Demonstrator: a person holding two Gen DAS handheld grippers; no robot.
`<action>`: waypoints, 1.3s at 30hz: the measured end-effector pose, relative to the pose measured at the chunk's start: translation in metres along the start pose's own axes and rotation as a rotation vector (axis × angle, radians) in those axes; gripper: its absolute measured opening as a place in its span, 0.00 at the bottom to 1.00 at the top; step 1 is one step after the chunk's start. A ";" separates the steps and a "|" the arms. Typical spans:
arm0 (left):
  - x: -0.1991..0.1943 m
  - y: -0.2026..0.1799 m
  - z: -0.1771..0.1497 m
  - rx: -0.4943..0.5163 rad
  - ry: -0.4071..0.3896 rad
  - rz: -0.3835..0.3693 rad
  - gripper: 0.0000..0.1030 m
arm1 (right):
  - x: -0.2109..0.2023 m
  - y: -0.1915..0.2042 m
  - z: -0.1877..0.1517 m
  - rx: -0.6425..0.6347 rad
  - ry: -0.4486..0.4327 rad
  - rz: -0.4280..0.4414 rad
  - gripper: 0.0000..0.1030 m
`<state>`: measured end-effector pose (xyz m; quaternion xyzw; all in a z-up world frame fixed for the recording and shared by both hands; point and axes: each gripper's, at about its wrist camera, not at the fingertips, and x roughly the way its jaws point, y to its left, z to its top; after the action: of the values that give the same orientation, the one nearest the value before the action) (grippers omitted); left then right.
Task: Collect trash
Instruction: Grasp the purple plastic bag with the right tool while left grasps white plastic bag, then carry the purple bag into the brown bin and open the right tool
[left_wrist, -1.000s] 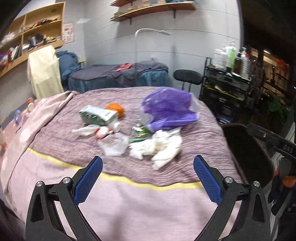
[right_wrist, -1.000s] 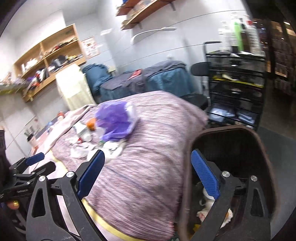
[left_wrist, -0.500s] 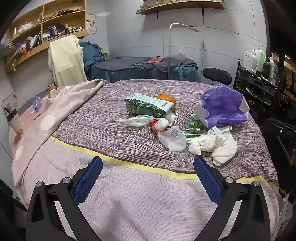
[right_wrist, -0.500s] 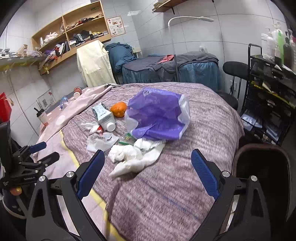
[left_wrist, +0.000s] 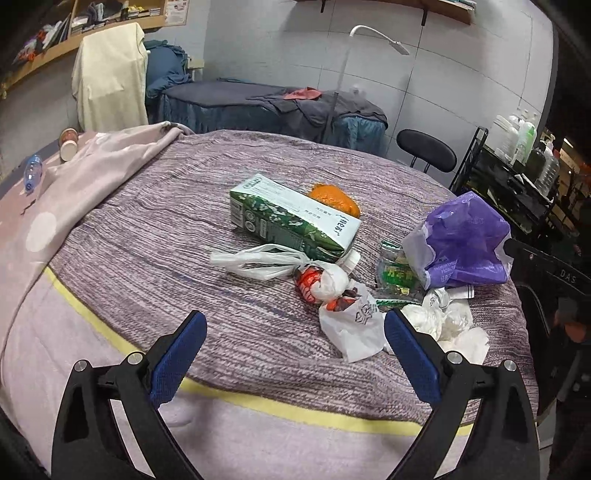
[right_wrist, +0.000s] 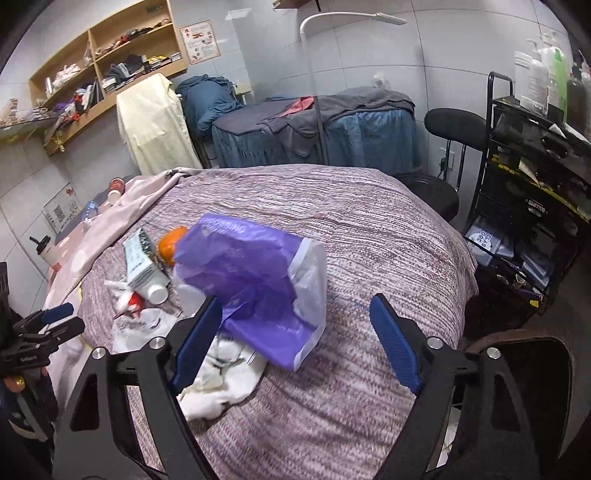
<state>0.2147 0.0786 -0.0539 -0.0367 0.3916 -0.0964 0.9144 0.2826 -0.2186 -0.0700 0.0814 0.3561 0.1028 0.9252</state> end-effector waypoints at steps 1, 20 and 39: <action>0.007 -0.003 0.003 0.002 0.017 -0.006 0.91 | 0.006 -0.001 0.003 0.000 0.012 0.003 0.75; 0.039 -0.015 0.012 -0.017 0.085 0.023 0.26 | -0.002 -0.004 -0.009 0.079 -0.027 0.110 0.15; -0.071 -0.064 -0.021 0.018 -0.133 -0.063 0.26 | -0.107 -0.020 -0.051 0.108 -0.176 0.087 0.15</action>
<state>0.1417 0.0306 -0.0090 -0.0473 0.3278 -0.1258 0.9352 0.1730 -0.2605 -0.0436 0.1554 0.2749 0.1160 0.9417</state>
